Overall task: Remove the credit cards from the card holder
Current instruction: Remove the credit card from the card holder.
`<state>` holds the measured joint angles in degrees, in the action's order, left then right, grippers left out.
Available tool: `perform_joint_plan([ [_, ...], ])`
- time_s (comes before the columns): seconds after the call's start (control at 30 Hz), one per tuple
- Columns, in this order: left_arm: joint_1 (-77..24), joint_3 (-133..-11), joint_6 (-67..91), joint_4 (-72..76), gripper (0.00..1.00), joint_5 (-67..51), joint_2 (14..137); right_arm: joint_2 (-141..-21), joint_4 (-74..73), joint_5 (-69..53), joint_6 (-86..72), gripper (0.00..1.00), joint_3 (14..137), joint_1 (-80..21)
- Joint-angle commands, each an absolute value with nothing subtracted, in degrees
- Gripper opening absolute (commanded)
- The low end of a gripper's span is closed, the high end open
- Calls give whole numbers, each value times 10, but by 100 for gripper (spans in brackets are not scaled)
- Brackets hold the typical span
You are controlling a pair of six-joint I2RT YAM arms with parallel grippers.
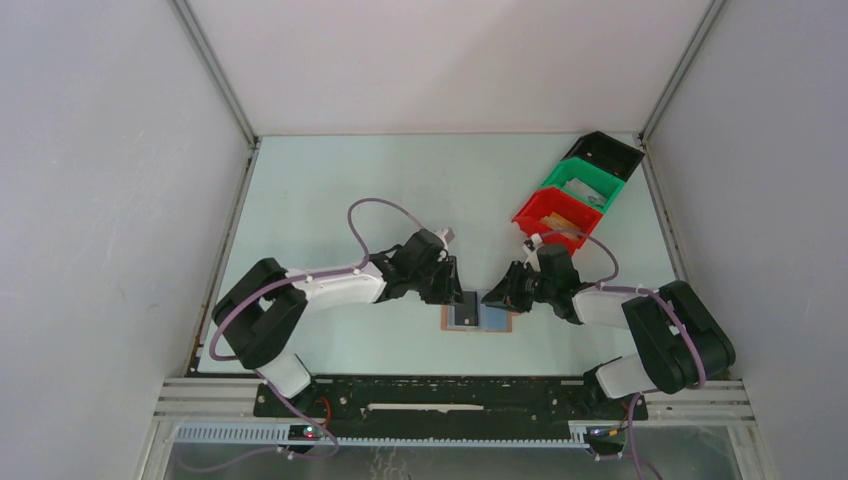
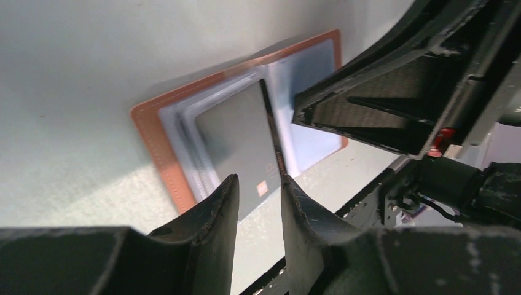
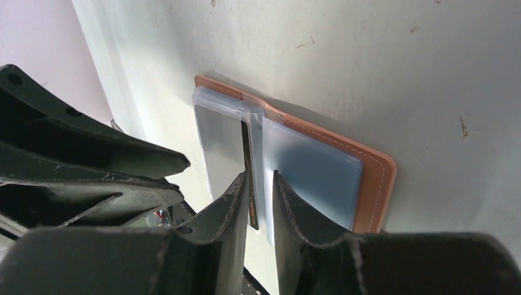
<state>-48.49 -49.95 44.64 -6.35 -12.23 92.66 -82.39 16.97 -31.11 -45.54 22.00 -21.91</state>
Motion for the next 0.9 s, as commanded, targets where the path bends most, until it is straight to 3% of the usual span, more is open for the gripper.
perform_joint_plan([
  [0.0,-490,-503,453,-13,37,-156,929,-809,172,-307,-458,29,215,-225],
  [0.87,-491,-503,468,-53,36,-98,957,-810,168,-305,-456,29,215,-226],
])
